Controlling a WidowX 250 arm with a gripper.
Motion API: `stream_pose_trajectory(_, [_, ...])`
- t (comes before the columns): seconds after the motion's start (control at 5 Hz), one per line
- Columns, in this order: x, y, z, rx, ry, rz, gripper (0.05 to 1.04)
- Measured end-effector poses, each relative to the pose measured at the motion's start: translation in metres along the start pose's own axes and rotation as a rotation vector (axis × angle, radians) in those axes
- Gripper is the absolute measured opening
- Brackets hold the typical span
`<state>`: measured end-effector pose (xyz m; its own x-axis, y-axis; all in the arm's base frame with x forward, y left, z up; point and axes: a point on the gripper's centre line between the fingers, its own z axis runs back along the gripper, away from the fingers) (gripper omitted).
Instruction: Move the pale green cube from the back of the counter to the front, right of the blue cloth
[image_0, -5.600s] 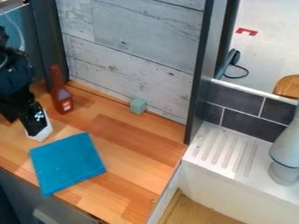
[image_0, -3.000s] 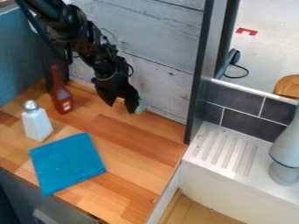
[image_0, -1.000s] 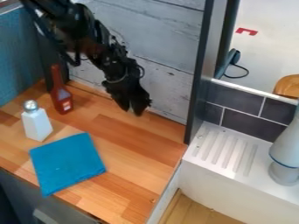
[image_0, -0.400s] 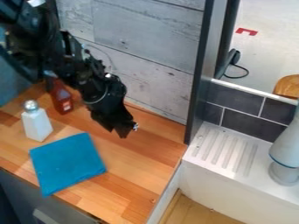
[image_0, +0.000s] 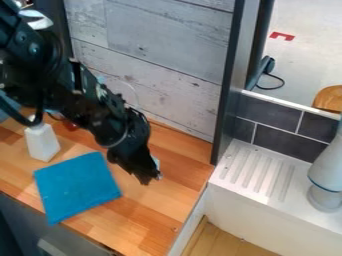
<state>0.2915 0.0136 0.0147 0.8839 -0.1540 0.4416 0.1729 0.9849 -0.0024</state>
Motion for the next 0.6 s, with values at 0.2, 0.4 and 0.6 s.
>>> stream_pose_trajectory(0.2, [-0.004,-0.012,-0.003,-0.014,-0.017,-0.053,0.531])
stream_pose_trajectory(0.4, [-0.013,-0.027,-0.02,-0.033,0.022,-0.095,0.531])
stream_pose_trajectory(0.6, [-0.017,-0.026,-0.028,-0.018,0.028,-0.108,0.531])
